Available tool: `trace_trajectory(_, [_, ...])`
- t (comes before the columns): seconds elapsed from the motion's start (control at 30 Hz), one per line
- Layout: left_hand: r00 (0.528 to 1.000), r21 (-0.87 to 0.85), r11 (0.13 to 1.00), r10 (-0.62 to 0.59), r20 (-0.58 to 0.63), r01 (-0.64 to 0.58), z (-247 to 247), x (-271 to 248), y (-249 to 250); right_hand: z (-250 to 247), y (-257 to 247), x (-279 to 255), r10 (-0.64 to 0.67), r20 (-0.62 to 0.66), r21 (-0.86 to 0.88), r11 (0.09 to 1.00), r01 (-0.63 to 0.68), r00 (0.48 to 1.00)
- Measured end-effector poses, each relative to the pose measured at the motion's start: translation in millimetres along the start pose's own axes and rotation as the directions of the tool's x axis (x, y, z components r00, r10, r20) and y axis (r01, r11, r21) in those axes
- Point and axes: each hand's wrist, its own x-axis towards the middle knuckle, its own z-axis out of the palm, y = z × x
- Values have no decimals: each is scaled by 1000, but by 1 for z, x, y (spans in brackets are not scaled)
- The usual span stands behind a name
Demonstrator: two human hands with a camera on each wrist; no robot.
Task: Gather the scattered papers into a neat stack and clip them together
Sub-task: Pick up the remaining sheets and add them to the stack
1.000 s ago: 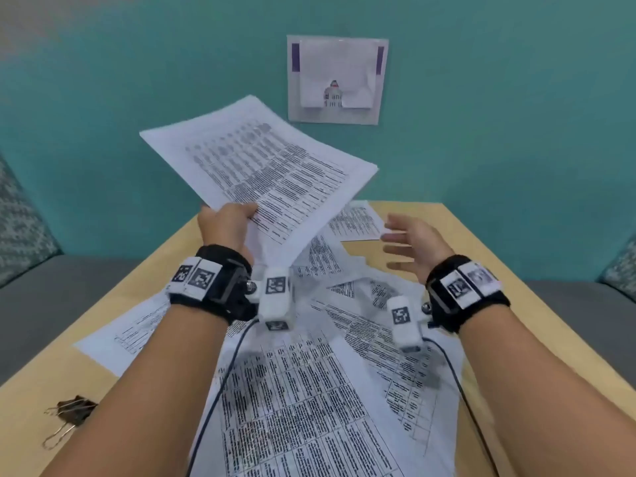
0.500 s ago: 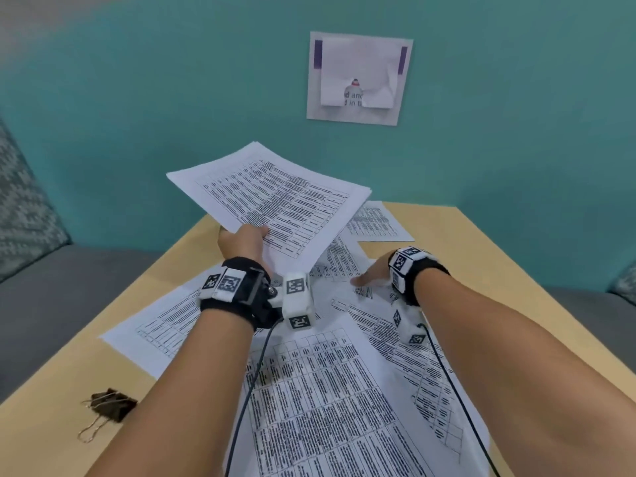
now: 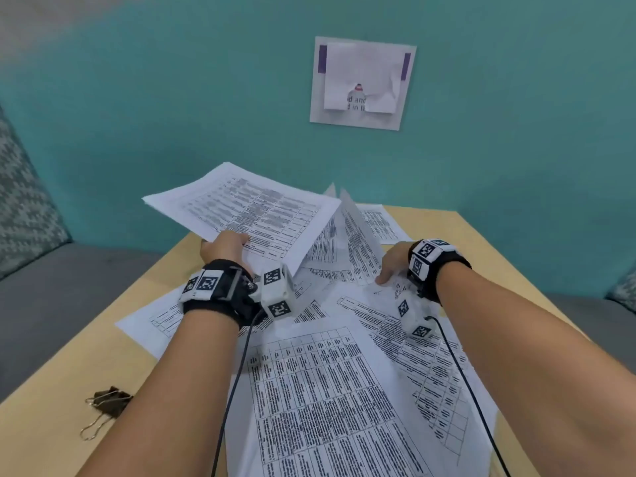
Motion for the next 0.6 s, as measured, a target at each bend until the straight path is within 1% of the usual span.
trace_trajectory(0.03, [1000,55,999,-2,23,1,-2,4,-4,-2,4,-1,9,-33,-1,1000,-9,999])
trace_trajectory(0.1, [999,132,991,-12,42,6,-8,13,-13,-5,15,-2,14,-86,61,998,-9,996])
trace_trajectory(0.13, [999,152,988,-21,40,15,-10,21,-18,-6,21,-2,33,-115,110,994,-20,993])
trace_trajectory(0.2, [998,197,980,-49,49,38,-11,35,-24,-9,32,-4,94,-165,273,961,-46,982])
trace_trajectory(0.23, [996,217,974,-77,36,68,-12,41,-26,-8,38,0,136,-175,349,935,-67,975])
trace_trajectory(0.3, [992,253,959,-121,-32,125,-13,56,-32,-9,46,1,201,-199,499,863,-78,959])
trace_trajectory(0.37, [989,288,946,-141,-44,148,-11,65,-37,-10,55,1,265,-215,637,768,-71,940])
trace_trajectory(0.47, [986,313,935,-167,-25,167,-8,64,-38,-11,64,1,318,-234,718,693,-57,919])
trace_trajectory(0.53, [988,349,925,-155,-15,151,-9,66,-38,-10,70,3,344,-232,778,627,-39,910])
trace_trajectory(0.57, [989,370,919,-145,-2,135,-9,66,-39,-11,72,1,362,-231,816,578,-24,903])
trace_trajectory(0.6, [992,394,913,-124,20,106,-8,68,-40,-10,74,2,370,-227,832,555,-19,901])
